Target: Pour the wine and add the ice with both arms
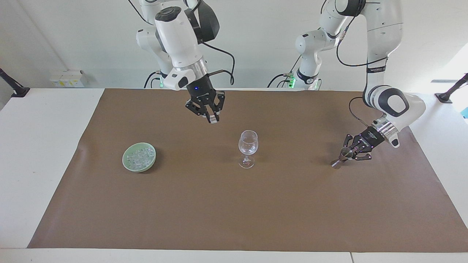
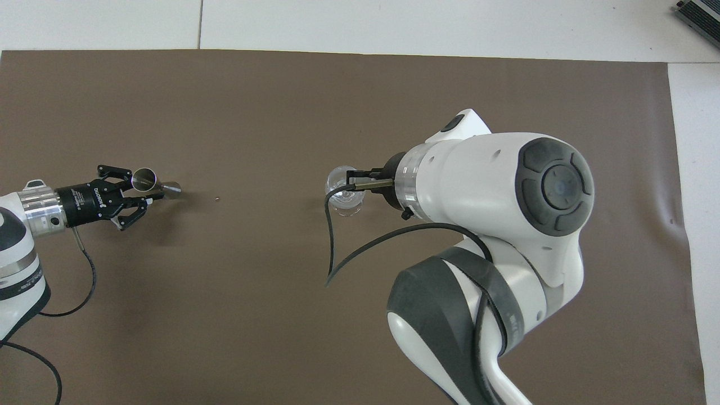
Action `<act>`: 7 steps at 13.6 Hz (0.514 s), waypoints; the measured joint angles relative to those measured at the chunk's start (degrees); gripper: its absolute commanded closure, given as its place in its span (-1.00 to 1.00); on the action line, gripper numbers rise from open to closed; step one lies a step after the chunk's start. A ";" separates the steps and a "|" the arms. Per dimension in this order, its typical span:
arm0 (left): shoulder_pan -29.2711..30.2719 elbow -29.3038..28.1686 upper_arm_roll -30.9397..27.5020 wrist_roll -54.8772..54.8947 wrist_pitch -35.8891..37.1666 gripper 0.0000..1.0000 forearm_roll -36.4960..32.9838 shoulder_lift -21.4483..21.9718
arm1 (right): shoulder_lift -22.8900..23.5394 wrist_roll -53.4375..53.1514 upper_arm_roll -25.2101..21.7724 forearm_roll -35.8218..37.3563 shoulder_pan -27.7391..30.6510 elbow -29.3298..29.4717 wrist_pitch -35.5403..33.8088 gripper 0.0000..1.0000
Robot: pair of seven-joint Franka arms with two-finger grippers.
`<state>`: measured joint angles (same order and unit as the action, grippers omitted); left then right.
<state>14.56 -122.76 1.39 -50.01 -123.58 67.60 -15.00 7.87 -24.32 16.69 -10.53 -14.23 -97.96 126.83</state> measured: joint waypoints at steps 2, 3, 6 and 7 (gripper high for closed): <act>0.03 0.19 -0.06 1.44 0.00 -1.00 -1.25 0.02 | 2.06 -0.03 -0.02 0.46 -0.59 0.69 1.70 1.00; 0.11 0.60 -0.16 1.89 0.01 -1.00 -3.17 0.11 | 2.82 -0.03 -0.03 0.93 -0.66 0.79 2.47 1.00; 0.23 2.87 -0.50 2.52 0.04 -1.00 -10.55 1.52 | 4.93 -0.04 -0.08 1.86 -2.91 1.00 3.29 1.00; 0.23 3.72 -0.59 2.73 0.02 -1.00 -13.83 2.43 | 5.67 -0.13 -0.10 2.88 -3.70 1.03 4.47 1.00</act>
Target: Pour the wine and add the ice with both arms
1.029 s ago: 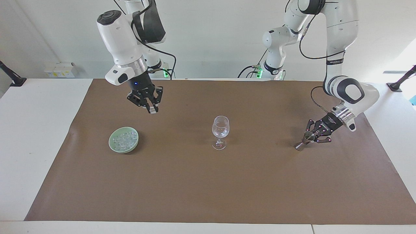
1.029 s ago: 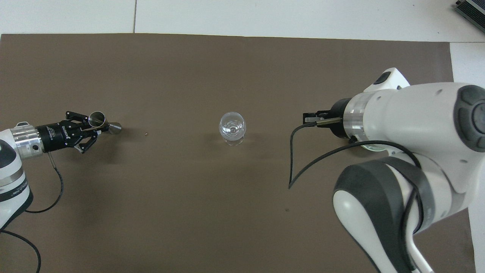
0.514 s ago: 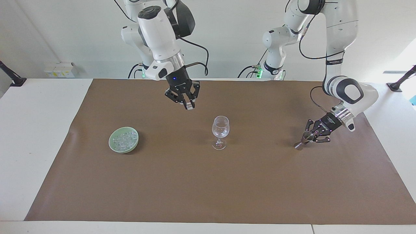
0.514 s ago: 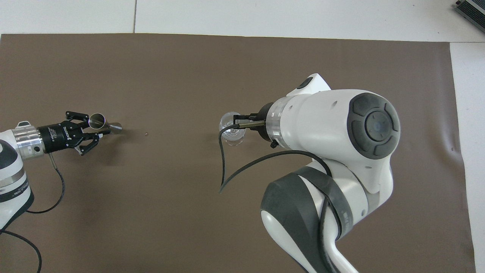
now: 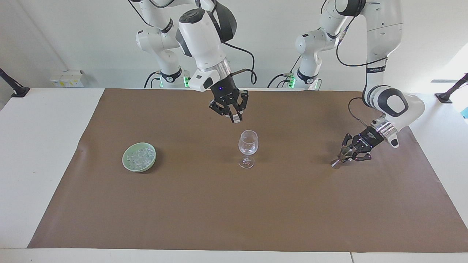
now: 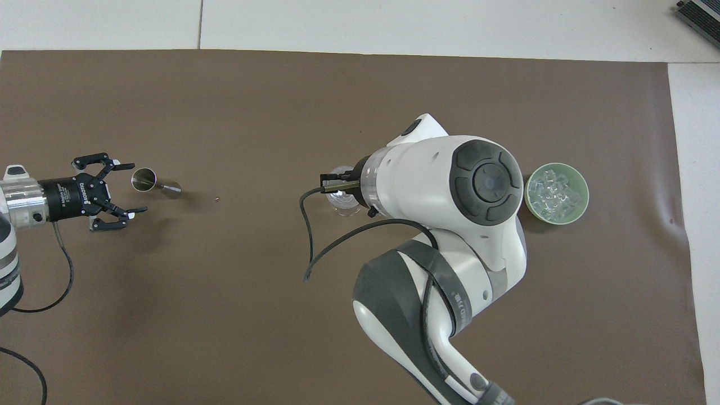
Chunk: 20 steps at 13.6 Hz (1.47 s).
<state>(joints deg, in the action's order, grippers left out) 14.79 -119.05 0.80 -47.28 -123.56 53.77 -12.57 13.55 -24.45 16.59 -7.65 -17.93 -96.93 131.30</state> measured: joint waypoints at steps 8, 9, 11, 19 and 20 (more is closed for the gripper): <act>0.00 6.89 -0.19 0.59 0.03 -1.00 -18.04 4.48 | 1.12 -0.10 -0.58 4.32 -0.04 -0.38 0.73 0.74; 0.00 7.57 -0.18 0.94 0.06 -1.00 -18.90 4.68 | 1.17 -0.10 -0.57 4.34 -0.13 -0.62 0.73 0.67; 0.00 8.91 -0.18 2.59 0.11 -1.00 -20.93 4.82 | 1.18 -0.10 -0.57 4.35 -0.19 -0.75 0.73 0.35; -5.67 15.76 -5.28 12.56 6.68 -1.00 -29.04 6.12 | 1.13 -0.10 -0.61 4.37 -0.13 -0.63 0.73 -0.12; -5.86 16.95 -5.35 15.85 8.05 -1.00 -30.47 6.46 | 0.85 -0.10 -0.65 4.38 0.13 -0.54 0.73 -0.56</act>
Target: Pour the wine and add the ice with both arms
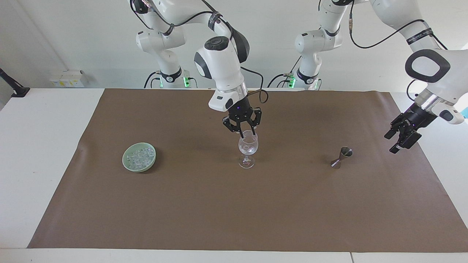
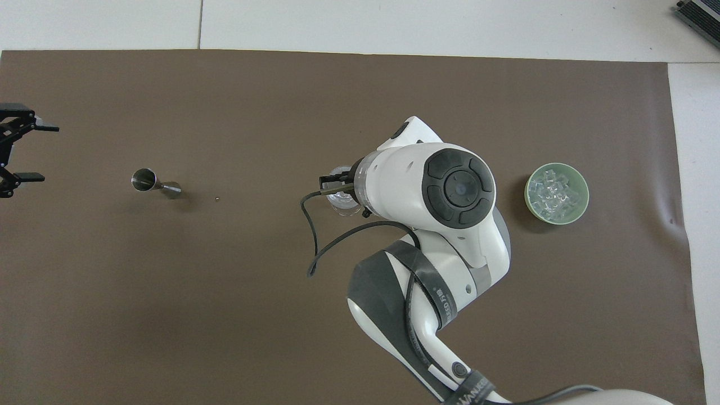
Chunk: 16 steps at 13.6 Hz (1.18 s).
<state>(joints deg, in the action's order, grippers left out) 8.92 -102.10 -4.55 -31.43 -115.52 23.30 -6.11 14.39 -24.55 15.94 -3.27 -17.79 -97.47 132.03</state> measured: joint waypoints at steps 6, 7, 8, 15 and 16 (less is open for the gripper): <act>-4.92 2.14 -1.72 21.88 4.01 -1.00 -9.41 3.02 | -9.41 0.15 -0.26 0.17 7.17 -0.45 -15.58 -1.00; -4.95 2.18 -0.98 25.37 5.05 -1.00 -10.85 3.89 | -11.96 0.30 -0.28 0.19 8.84 -1.23 -19.20 -1.00; -4.96 2.29 -0.16 27.19 6.17 -1.00 -12.08 4.57 | -14.08 0.35 -0.32 0.21 10.19 -2.05 -21.81 -1.00; -5.04 8.26 10.18 28.63 20.02 -1.00 -21.44 5.83 | -22.72 4.51 -2.84 0.28 19.19 -2.95 -34.96 -1.00; -5.07 8.03 10.54 28.63 20.30 -1.00 -21.44 5.97 | -23.36 5.09 -4.00 0.28 19.69 -2.57 -36.21 -1.00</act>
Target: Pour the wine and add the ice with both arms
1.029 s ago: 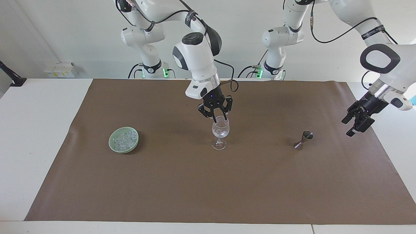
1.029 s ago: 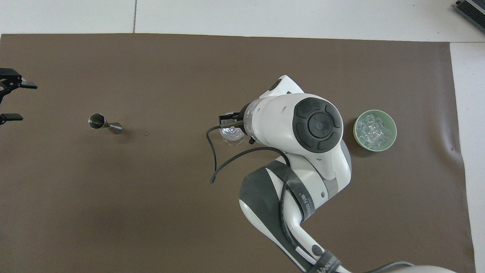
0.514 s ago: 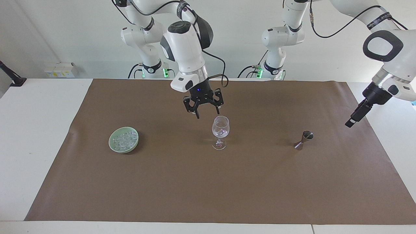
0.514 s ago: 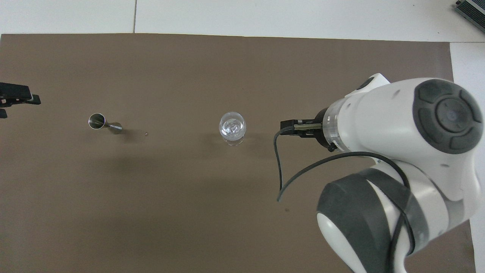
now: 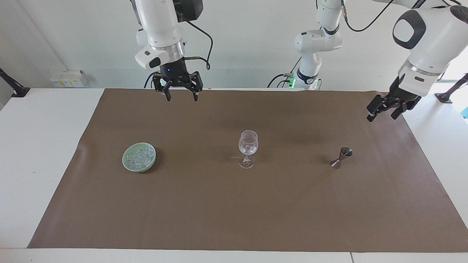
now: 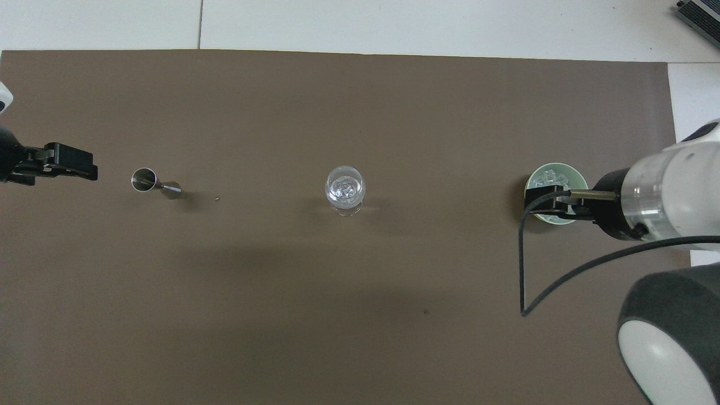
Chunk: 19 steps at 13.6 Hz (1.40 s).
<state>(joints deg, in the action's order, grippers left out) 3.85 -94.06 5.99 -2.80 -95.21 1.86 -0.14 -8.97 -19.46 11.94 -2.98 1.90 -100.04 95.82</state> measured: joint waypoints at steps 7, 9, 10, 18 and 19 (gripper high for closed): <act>0.21 -3.16 -0.29 0.45 1.83 -1.00 -0.03 2.09 | -0.19 7.62 -2.78 1.40 2.43 2.18 -3.30 -1.00; 0.24 -3.76 -0.30 0.83 1.75 -1.00 -0.03 2.63 | -0.18 7.63 -3.29 2.42 1.82 2.18 -3.96 -1.00; 0.33 -4.38 -0.36 1.01 1.65 -1.00 -0.03 2.88 | -0.14 7.65 -4.23 2.47 1.10 2.18 -4.13 -1.00; 0.44 -5.33 -0.56 1.43 1.25 -1.00 -0.03 4.81 | 5.56 7.68 -5.82 5.78 0.17 9.86 -7.29 -1.00; 0.43 -5.34 -0.53 1.43 1.22 -1.00 -0.03 4.81 | 6.37 7.68 -5.84 5.78 0.05 11.09 -7.89 -1.00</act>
<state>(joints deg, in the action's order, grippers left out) 4.28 -99.40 5.46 -1.37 -93.99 1.83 4.67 -2.60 -11.77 6.10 2.79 1.94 -88.95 87.93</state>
